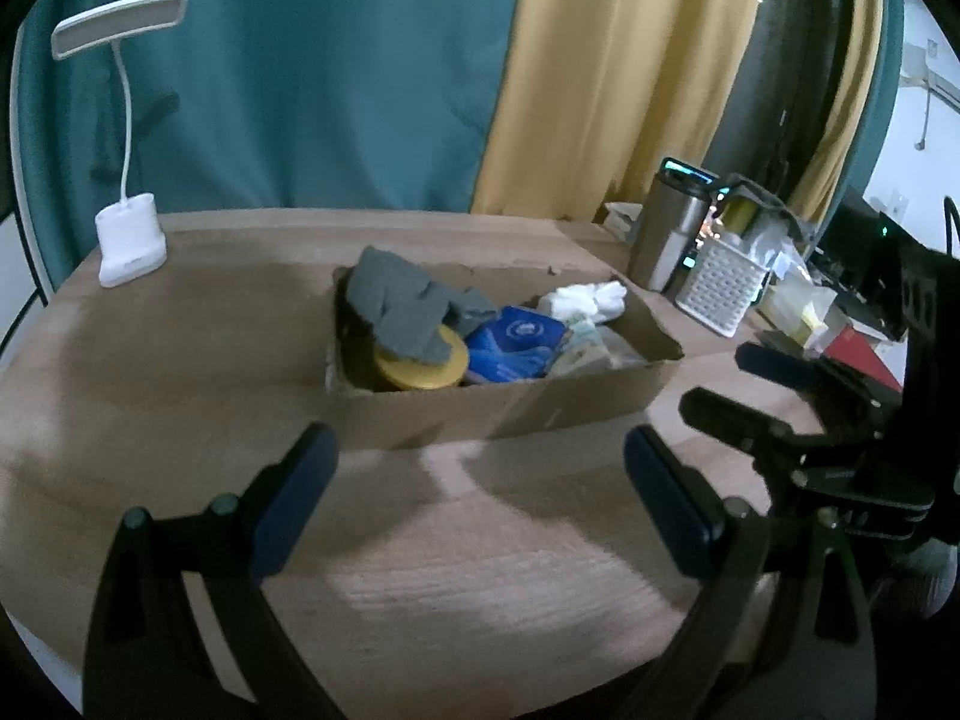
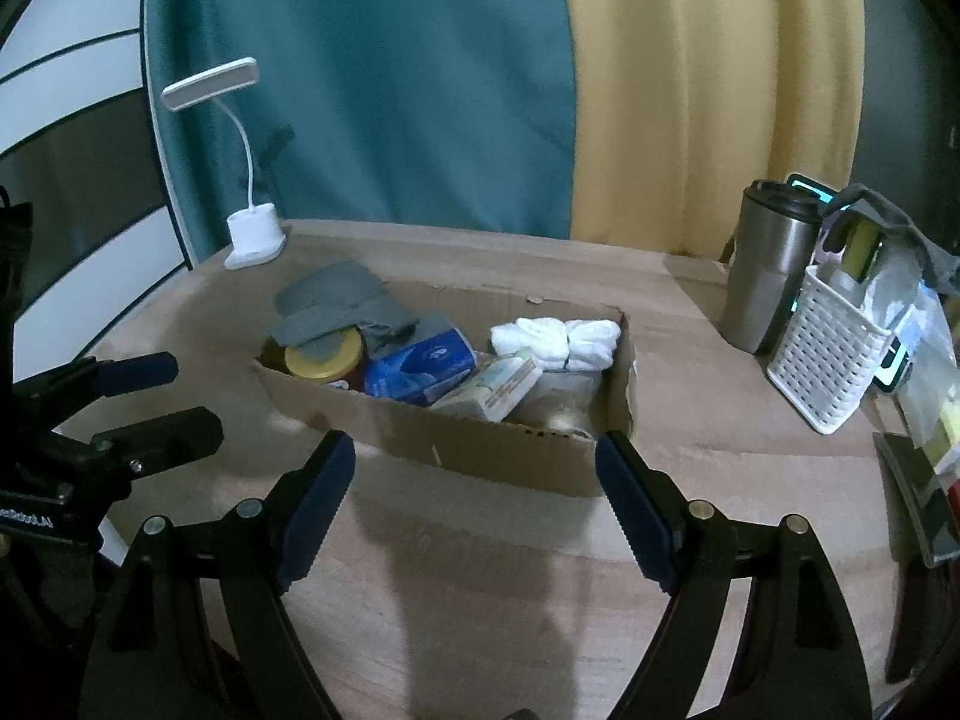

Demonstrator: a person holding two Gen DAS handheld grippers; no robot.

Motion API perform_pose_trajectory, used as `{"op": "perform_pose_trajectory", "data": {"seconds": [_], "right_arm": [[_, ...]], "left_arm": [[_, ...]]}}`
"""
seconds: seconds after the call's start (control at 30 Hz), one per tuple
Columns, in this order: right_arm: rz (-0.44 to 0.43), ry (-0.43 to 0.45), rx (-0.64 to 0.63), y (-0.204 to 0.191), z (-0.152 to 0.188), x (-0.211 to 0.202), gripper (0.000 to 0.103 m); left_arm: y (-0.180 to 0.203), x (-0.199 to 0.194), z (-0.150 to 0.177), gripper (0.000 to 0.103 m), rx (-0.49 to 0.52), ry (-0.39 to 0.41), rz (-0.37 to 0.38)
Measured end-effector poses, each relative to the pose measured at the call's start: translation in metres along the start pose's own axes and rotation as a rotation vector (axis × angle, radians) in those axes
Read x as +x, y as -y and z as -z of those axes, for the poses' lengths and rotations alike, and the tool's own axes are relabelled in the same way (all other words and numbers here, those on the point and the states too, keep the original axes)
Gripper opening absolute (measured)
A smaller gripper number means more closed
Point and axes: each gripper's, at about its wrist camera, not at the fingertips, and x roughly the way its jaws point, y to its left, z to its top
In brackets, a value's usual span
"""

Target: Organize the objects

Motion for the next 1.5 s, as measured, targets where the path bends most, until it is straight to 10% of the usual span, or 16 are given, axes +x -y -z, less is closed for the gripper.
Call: {"op": "perform_pose_trajectory", "data": {"seconds": [1.5], "right_arm": [[0.022,0.025,0.006,-0.008,0.027,-0.033,0.085]], "left_arm": [[0.0,-0.023,0.016,0.097,0.0,0.012,-0.05]]}}
